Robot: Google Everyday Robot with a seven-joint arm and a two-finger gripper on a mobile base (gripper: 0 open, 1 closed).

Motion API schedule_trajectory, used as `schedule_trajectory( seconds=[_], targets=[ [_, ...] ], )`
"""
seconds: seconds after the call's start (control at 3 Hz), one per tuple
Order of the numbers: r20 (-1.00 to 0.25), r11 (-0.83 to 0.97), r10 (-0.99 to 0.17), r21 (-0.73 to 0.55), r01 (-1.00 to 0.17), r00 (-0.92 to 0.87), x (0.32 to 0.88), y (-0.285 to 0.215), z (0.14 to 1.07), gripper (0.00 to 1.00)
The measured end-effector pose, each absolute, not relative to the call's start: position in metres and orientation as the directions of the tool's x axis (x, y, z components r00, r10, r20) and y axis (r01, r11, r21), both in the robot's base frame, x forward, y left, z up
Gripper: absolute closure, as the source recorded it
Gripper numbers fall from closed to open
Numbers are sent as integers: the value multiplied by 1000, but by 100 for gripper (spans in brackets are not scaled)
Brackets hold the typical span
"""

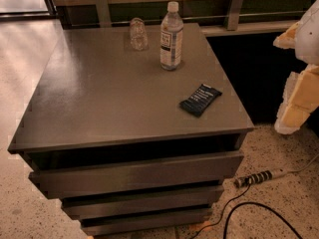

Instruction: Knock blue plastic bottle over

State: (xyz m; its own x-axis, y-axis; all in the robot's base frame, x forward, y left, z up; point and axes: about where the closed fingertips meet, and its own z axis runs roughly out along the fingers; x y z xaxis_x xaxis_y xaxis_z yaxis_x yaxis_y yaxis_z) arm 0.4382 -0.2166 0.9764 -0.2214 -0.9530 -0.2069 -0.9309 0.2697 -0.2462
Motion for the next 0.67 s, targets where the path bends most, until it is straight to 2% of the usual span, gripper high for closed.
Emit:
schedule_trajectory(
  seconds=[0.67],
  targets=[
    [-210, 266, -954, -251, -931, -216, 444, -216, 977, 0]
  ],
)
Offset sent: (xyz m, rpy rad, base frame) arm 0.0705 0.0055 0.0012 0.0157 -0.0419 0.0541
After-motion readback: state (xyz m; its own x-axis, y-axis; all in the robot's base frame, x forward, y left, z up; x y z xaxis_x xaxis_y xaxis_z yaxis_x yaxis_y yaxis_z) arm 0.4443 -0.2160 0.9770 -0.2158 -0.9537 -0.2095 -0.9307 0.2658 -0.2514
